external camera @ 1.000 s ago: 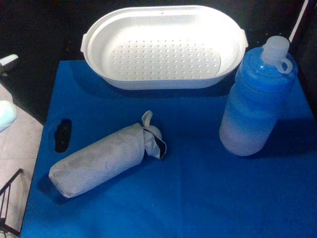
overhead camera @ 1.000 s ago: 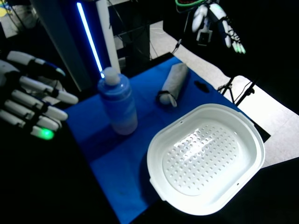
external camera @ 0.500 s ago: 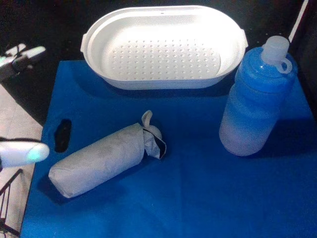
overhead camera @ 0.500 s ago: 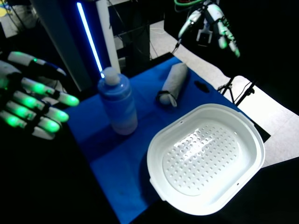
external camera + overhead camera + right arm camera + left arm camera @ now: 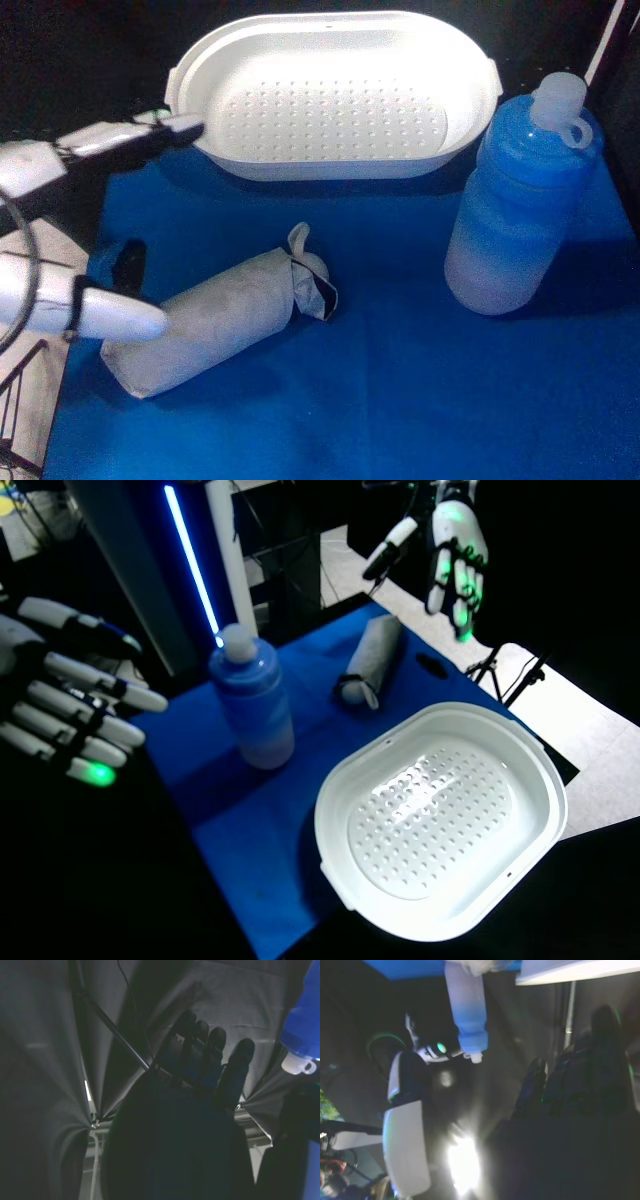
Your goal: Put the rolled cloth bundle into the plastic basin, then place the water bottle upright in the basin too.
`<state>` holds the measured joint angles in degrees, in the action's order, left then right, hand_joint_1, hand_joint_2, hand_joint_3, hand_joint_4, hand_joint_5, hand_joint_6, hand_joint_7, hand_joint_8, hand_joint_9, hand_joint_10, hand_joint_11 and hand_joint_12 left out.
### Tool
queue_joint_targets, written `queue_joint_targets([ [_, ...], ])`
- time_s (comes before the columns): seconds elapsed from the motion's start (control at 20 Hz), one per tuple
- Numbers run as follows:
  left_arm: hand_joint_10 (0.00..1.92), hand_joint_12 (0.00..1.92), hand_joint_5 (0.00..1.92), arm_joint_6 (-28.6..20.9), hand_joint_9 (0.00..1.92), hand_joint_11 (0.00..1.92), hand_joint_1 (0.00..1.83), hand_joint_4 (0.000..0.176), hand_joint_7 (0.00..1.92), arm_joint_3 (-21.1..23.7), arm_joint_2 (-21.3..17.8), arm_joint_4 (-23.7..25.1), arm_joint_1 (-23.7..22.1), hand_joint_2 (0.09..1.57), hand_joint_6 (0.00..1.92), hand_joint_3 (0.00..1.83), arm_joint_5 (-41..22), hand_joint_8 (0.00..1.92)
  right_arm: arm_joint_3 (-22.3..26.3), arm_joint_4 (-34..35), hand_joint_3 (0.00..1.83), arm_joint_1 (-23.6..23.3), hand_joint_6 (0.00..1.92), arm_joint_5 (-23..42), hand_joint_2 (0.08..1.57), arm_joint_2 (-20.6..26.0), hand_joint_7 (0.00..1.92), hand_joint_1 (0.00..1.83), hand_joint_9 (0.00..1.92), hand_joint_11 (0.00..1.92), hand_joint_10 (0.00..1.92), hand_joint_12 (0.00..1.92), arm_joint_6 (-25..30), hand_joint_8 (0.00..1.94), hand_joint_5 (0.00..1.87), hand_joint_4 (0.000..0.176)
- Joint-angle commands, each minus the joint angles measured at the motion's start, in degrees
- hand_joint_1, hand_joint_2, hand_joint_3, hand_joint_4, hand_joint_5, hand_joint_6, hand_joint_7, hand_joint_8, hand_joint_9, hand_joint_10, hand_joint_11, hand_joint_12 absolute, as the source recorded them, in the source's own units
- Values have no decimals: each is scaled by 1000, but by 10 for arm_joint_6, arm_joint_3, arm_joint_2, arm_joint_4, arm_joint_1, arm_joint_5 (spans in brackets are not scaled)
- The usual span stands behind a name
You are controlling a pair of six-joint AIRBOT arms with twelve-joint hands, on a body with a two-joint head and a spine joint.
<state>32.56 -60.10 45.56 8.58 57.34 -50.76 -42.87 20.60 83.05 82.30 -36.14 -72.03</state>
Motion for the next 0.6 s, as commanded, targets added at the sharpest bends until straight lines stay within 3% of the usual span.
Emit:
queue_joint_targets([
  [0.0,9,117,34,-15,92,180,679,176,0,-5,13,14,-17,818,2,4,-17,0,-4,5,0,-7,1,67,1351,1,269,415,205,68,4,389,3,3,412,97],
  [0.1,11,224,30,-25,157,262,701,176,7,-17,34,41,-37,824,2,2,21,2,-4,5,0,-7,2,67,1348,2,269,436,223,81,7,398,3,1,417,86],
  [0.2,0,899,44,-26,190,33,680,176,36,-26,53,59,-51,845,0,0,49,1,-4,5,1,-7,1,67,1353,3,262,428,218,70,2,403,3,0,417,77],
  [0.3,2,976,39,-29,198,79,672,176,35,-38,68,76,-62,856,0,3,80,1,-4,5,0,-7,1,67,1363,4,250,454,208,39,0,450,3,0,417,83],
  [0.35,0,1114,55,-31,197,9,679,176,44,-42,73,83,-64,856,0,0,92,0,-4,5,3,-7,0,67,1370,4,248,438,206,40,0,459,3,0,416,89],
  [0.55,3,1196,114,-32,194,0,742,176,54,-53,88,113,-74,852,3,0,141,3,-4,5,1,-7,1,67,1372,4,245,416,182,0,0,451,3,0,417,73],
])
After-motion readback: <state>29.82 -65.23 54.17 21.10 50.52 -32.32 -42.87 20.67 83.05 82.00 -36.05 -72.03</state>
